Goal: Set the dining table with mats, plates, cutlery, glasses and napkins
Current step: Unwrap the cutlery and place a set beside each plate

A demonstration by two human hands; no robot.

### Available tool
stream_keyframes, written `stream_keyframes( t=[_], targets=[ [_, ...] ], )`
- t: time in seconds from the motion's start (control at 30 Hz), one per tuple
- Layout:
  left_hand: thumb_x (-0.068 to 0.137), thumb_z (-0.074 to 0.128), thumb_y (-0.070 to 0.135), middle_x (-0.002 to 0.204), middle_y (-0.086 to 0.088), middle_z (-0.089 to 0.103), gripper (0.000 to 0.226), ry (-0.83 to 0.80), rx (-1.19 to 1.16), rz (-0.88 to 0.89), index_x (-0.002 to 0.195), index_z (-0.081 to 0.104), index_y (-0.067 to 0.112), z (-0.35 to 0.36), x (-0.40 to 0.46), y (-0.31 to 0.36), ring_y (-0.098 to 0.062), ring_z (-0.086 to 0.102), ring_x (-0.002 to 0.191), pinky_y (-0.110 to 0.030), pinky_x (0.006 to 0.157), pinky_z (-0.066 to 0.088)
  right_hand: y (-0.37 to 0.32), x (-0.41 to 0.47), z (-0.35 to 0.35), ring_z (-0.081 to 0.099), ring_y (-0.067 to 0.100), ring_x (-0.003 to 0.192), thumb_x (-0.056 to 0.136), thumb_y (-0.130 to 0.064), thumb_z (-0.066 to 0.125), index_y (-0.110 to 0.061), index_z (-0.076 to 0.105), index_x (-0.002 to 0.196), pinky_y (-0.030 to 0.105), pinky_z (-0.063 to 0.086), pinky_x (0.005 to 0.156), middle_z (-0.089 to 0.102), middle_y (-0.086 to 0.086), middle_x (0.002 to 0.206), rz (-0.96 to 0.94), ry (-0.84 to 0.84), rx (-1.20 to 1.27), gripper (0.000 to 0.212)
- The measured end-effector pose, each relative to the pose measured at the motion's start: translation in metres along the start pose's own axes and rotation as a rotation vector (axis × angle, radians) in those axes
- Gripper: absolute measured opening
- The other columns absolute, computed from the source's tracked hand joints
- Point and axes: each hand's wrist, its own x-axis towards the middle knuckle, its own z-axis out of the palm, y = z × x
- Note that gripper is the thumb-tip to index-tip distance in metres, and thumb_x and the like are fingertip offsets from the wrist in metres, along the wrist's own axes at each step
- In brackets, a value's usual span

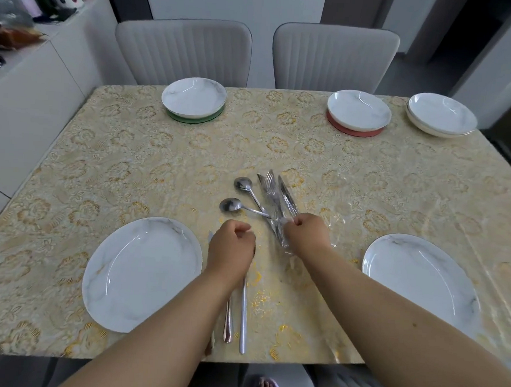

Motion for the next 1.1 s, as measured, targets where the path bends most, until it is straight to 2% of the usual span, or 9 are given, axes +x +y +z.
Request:
stream_keyframes(
  t=[0.1, 0.2, 0.33, 0.47, 0.57, 0.7, 0.83, 0.97, 1.1],
  targets=[
    [0.096, 0.055, 0.019, 0.068, -0.005, 0.062, 0.019, -0.146, -0.466, -0.218, 0.078, 0.061, 0.013, 0.004, 0.005, 0.019, -0.015, 0.059, 0.065, -0.031, 0.072, 0.050, -0.006, -0.019, -0.008, 0.042, 0.010, 0.043, 0.087, -0.016, 0.059, -0.015, 0.050, 0.057, 0.022, 0.035, 0.047, 0.046, -0.005, 0.049, -0.067, -0.004, 0.134, 0.031],
    [0.095, 0.059, 0.021, 0.074, -0.012, 0.069, 0.023, -0.227, -0.775, -0.306, 0.090, 0.064, -0.001, 0.003, 0.006, 0.036, -0.023, 0.066, 0.068, -0.034, 0.066, 0.058, -0.019, -0.042, -0.011, 0.042, 0.004, 0.038, 0.087, -0.024, 0.066, -0.016, 0.058, 0.063, 0.019, 0.035, 0.041, 0.049, -0.008, 0.049, -0.166, -0.091, 0.209, 0.026],
    [0.096, 0.054, 0.004, 0.077, -0.018, 0.069, 0.014, -0.090, -0.941, -0.281, 0.096, 0.057, -0.009, -0.007, 0.010, 0.041, -0.028, 0.069, 0.071, -0.037, 0.064, 0.058, -0.029, -0.061, -0.013, 0.051, 0.008, 0.056, 0.086, -0.033, 0.068, -0.019, 0.061, 0.082, 0.022, 0.041, 0.053, 0.060, -0.001, 0.069, -0.182, -0.063, 0.372, 0.016],
    [0.098, 0.049, 0.004, 0.073, -0.015, 0.072, 0.017, -0.025, -1.148, -0.230, 0.113, 0.051, -0.004, -0.031, 0.018, 0.044, -0.021, 0.072, 0.066, -0.036, 0.058, 0.060, -0.023, -0.081, -0.018, 0.042, 0.000, 0.051, 0.086, -0.023, 0.068, -0.024, 0.058, 0.072, 0.019, 0.036, 0.055, 0.050, -0.012, 0.060, -0.248, -0.001, 0.341, 0.017],
    [0.100, 0.043, 0.005, 0.076, -0.015, 0.074, 0.016, -0.021, -1.221, -0.220, 0.114, 0.051, 0.002, -0.040, 0.023, 0.043, -0.021, 0.073, 0.072, -0.041, 0.072, 0.060, -0.025, -0.094, -0.017, 0.045, -0.002, 0.046, 0.085, -0.021, 0.070, -0.028, 0.064, 0.066, 0.022, 0.037, 0.057, 0.056, -0.018, 0.051, -0.202, -0.074, 0.343, 0.021],
    [0.102, 0.040, 0.005, 0.080, -0.017, 0.074, 0.015, -0.041, -1.241, -0.210, 0.108, 0.053, 0.003, -0.040, 0.018, 0.040, -0.023, 0.074, 0.073, -0.050, 0.097, 0.049, -0.036, -0.103, -0.013, 0.051, -0.006, 0.043, 0.083, -0.019, 0.073, -0.023, 0.070, 0.080, 0.012, 0.037, 0.046, 0.061, -0.014, 0.060, -0.156, -0.114, 0.500, 0.005],
    [0.102, 0.040, 0.005, 0.092, -0.021, 0.068, 0.014, -0.033, -1.248, -0.209, 0.108, 0.052, 0.002, -0.035, 0.010, 0.039, -0.023, 0.073, 0.071, -0.051, 0.088, 0.053, -0.042, -0.105, -0.008, 0.053, -0.003, 0.047, 0.081, -0.016, 0.075, -0.016, 0.069, 0.078, 0.012, 0.044, 0.052, 0.062, -0.009, 0.065, -0.041, -0.106, 0.655, 0.007],
    [0.102, 0.040, 0.007, 0.086, -0.019, 0.070, 0.011, -0.030, -1.240, -0.249, 0.105, 0.051, 0.003, -0.035, 0.008, 0.038, -0.023, 0.072, 0.075, -0.046, 0.068, 0.058, -0.041, -0.109, -0.008, 0.048, -0.003, 0.042, 0.082, -0.017, 0.074, -0.019, 0.065, 0.065, 0.014, 0.043, 0.052, 0.058, -0.015, 0.048, -0.026, -0.076, 0.645, 0.020],
    [0.103, 0.039, 0.010, 0.092, -0.018, 0.065, 0.011, 0.026, -1.263, -0.277, 0.101, 0.049, 0.003, -0.045, 0.015, 0.039, -0.021, 0.069, 0.074, -0.043, 0.076, 0.056, -0.030, -0.111, -0.015, 0.047, 0.008, 0.055, 0.084, -0.016, 0.069, -0.015, 0.063, 0.068, 0.024, 0.037, 0.054, 0.058, -0.009, 0.063, -0.011, 0.008, 0.625, 0.017]
  ],
)
